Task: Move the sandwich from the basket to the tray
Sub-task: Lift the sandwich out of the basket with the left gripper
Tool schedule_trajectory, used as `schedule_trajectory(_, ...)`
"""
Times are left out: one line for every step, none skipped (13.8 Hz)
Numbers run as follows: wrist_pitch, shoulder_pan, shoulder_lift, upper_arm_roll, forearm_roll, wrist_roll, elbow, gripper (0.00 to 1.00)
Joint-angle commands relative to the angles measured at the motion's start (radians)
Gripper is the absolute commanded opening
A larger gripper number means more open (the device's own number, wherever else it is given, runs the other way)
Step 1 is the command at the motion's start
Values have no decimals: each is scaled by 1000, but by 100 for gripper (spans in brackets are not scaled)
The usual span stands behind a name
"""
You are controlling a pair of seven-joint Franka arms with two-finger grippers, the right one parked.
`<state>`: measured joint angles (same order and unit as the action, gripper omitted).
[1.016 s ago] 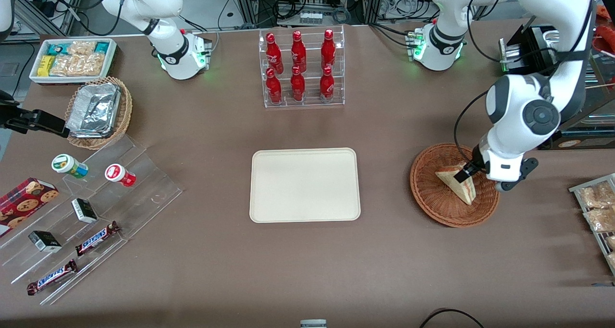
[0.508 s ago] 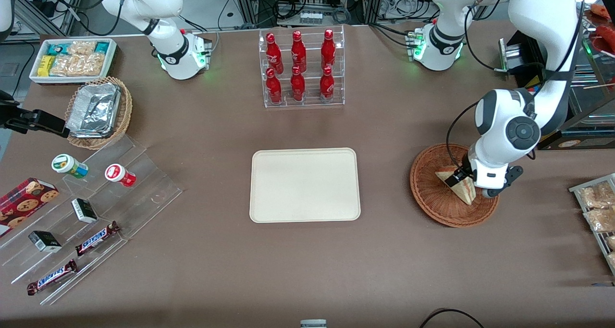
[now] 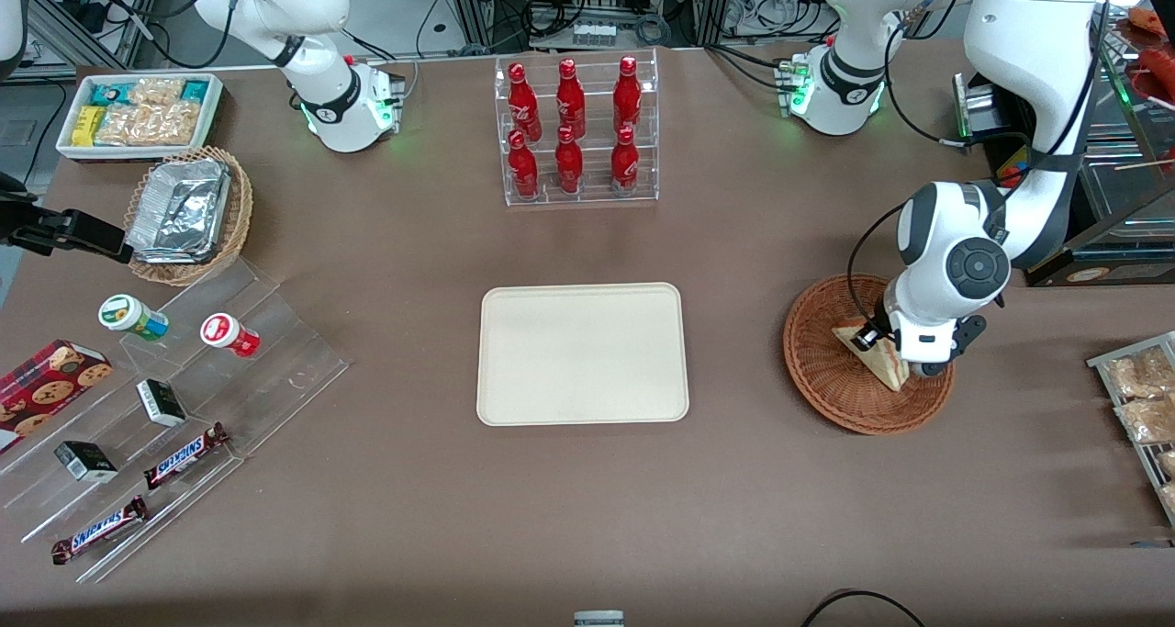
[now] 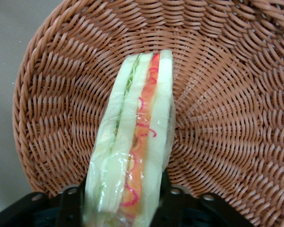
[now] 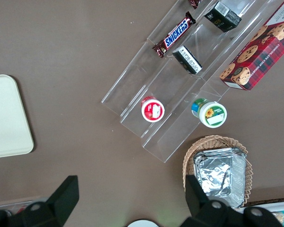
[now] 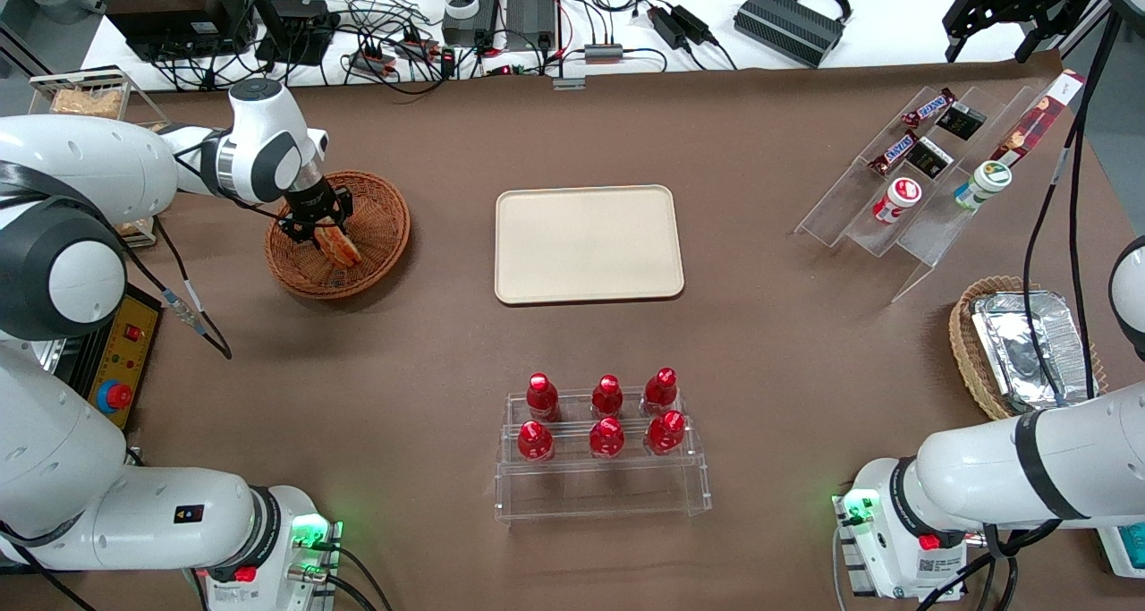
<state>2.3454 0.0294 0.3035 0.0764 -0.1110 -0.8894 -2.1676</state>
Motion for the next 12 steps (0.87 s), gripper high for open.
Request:
schedule_trajectory(-6,-2,-29,-1,-44,-17,11,0)
schedule_trajectory(-50,4,-32,0,-65,-14,40,0)
schedule_trajectory(-117,9,-29,5,-93,-13,89,0)
schedule_trajectory(-177,29,-27,5,-116,-11,135,0)
schedule_trajectory(-227,62,-26,5,-121,-9,179,0)
schedule_trajectory(-268,96,-26,5,-119,-9,218,0)
schedule_trajectory(-297,131,-26,5,-119,-9,248,0)
schedule_trajectory(-313,164,-26,5,-119,1,270,0)
schedule_trajectory(-322,197,-27,5,-119,39,282,0)
schedule_trajectory(-322,236,-27,6,-118,94,291,0)
schedule_trajectory(-322,275,-27,6,-105,148,301,0)
schedule_trajectory(-319,305,-24,9,-102,188,313,0)
